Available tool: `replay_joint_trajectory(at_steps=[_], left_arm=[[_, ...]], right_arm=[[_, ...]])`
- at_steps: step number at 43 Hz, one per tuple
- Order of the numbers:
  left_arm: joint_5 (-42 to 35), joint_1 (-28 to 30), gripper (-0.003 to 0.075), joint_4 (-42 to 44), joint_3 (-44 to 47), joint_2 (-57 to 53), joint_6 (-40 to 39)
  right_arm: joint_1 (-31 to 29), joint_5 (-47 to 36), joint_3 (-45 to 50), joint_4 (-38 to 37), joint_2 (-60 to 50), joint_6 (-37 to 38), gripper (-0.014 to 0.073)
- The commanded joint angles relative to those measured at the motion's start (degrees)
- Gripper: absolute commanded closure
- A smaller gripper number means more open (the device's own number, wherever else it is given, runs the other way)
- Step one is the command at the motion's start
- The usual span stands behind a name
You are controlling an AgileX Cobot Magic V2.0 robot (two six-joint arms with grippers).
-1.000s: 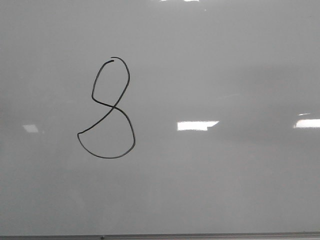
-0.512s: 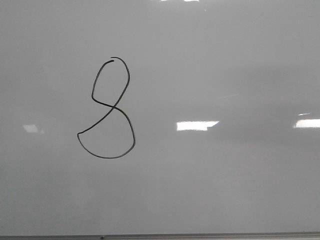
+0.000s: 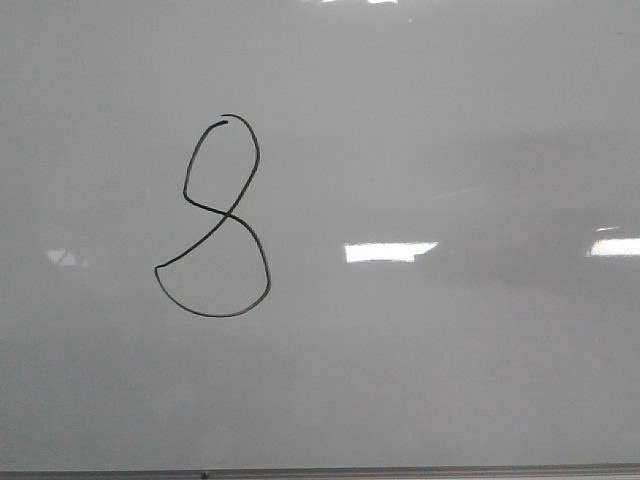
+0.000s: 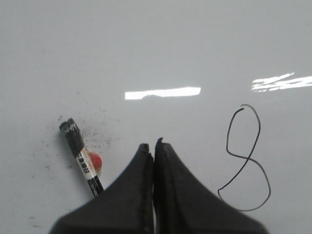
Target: Write number 8 on whiteboard
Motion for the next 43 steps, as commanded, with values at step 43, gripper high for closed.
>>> replay_joint_trajectory(at_steps=[43], left_arm=[[-6.62,-0.44,0.0741,30.78,9.23,-16.35,-28.31]], right_arm=[[-0.32,-3.41,-1.41,0.44,0.05,-0.12,0.0655]])
